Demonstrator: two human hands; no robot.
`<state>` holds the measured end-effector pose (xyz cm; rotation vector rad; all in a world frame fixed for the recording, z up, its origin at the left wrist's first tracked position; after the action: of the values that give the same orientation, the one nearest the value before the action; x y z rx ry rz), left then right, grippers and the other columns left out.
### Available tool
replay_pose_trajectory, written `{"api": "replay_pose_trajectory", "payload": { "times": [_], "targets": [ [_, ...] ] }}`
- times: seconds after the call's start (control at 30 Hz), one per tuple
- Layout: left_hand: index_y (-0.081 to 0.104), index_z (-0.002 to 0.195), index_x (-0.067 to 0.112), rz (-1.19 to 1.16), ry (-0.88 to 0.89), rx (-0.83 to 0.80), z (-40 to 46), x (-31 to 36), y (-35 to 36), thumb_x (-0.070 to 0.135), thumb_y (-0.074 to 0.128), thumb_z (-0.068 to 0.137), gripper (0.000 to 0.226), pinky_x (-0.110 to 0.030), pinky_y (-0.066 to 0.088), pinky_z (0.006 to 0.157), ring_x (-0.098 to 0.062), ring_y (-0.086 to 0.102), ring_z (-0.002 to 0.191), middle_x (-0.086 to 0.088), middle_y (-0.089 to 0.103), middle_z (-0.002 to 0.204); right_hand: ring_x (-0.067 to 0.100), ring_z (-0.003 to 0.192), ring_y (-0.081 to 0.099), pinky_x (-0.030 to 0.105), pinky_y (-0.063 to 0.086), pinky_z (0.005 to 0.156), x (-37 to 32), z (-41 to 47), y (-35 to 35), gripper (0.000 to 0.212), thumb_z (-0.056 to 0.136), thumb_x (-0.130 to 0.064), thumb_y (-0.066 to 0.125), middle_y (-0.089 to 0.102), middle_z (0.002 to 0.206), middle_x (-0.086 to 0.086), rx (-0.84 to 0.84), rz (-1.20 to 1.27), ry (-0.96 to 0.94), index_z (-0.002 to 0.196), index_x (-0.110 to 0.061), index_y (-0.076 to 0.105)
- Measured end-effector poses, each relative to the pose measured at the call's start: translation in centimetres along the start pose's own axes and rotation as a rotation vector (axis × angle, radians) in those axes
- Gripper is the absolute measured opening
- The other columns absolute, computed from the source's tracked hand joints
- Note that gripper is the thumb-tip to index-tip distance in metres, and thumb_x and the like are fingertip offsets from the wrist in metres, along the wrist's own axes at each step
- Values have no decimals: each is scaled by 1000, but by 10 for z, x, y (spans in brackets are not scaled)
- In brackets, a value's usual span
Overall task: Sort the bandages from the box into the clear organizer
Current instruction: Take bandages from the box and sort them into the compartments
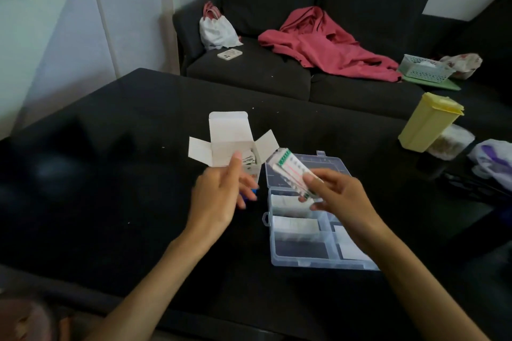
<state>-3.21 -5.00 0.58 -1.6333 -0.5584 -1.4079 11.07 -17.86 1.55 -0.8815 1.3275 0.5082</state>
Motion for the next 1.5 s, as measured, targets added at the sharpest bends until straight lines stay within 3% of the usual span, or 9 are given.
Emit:
{"api": "replay_pose_trajectory", "payload": {
  "times": [0.1, 0.2, 0.37, 0.5, 0.67, 0.83, 1.07, 1.27, 1.5],
  "targets": [
    [69, 92, 18, -189, -401, -487, -13, -3, 29, 64, 19, 91, 68, -18, 44, 49, -6, 68, 62, -1, 75, 79, 0, 83, 65, 15, 54, 66, 8, -15, -12, 13, 83, -28, 59, 65, 90, -19, 15, -242, -203, 93, -33, 64],
    [66, 104, 13, -381, -512, -621, -20, -5, 39, 59, 41, 88, 54, -25, 56, 66, -17, 71, 86, -7, 74, 94, -2, 90, 63, 12, 51, 77, 7, -21, -16, 25, 81, -39, 56, 67, 96, -19, -54, -586, -486, 102, -32, 67],
    [67, 98, 14, -425, -447, -531, -16, -11, 43, 13, 62, 87, 12, -23, 58, 68, -13, 71, 84, -3, 75, 89, 0, 99, 60, 18, 53, 83, 15, -23, -17, 27, 80, -38, 61, 65, 107, -13, -120, -742, -564, 103, -28, 70],
    [66, 95, 23, -304, -257, -495, -17, -9, 45, 13, 62, 87, 13, -15, 53, 60, -4, 70, 81, 9, 74, 83, -15, 105, 48, 9, 43, 83, 19, -19, -20, 31, 76, -45, 65, 49, 109, -35, -135, -534, -296, 107, -45, 58],
    [64, 87, 31, -263, -127, -481, -18, -5, 48, 17, 67, 82, 15, -11, 49, 55, 3, 68, 75, 19, 72, 73, 1, 78, 65, 13, 54, 65, 25, -14, -23, 19, 76, -27, 73, 65, 88, -17, -41, -272, -70, 93, -31, 66],
    [66, 95, 28, -248, -144, -583, -19, -8, 47, 11, 71, 78, 25, -12, 51, 61, 1, 68, 83, 15, 73, 81, -2, 66, 66, 12, 49, 52, 30, -9, -24, 7, 79, -19, 71, 69, 79, -8, -29, -71, 76, 85, -19, 69],
    [67, 90, 33, -173, -121, -460, -8, -11, 34, 9, 70, 80, 26, -13, 52, 57, 5, 67, 79, 17, 72, 78, 14, 81, 71, 25, 58, 68, 40, -4, -31, 14, 81, -18, 68, 72, 90, 3, 0, 132, 259, 94, -12, 69],
    [67, 101, 30, -176, 4, -160, -1, -7, 0, 6, 68, 82, 31, -14, 54, 59, 0, 64, 82, 17, 65, 90, 14, 79, 70, 18, 55, 63, 44, 4, -43, 9, 82, -18, 67, 69, 97, 4, -28, 157, 354, 90, -19, 69],
    [65, 94, 36, -192, 16, -152, -2, -8, -2, 6, 69, 82, 32, -14, 55, 59, -2, 61, 85, 16, 62, 92, 11, 89, 58, 14, 44, 65, 44, 14, -39, 9, 83, -27, 66, 64, 94, -9, -76, -157, 266, 92, -25, 69]
  ]
}}
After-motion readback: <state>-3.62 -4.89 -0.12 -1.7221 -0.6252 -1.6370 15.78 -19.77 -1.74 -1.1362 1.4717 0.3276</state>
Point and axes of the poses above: each hand's wrist, its own z-axis towards the middle knuckle, its own y-axis out of the palm, x = y × z, the point moved 3 cm from there along z, towards the middle knuckle
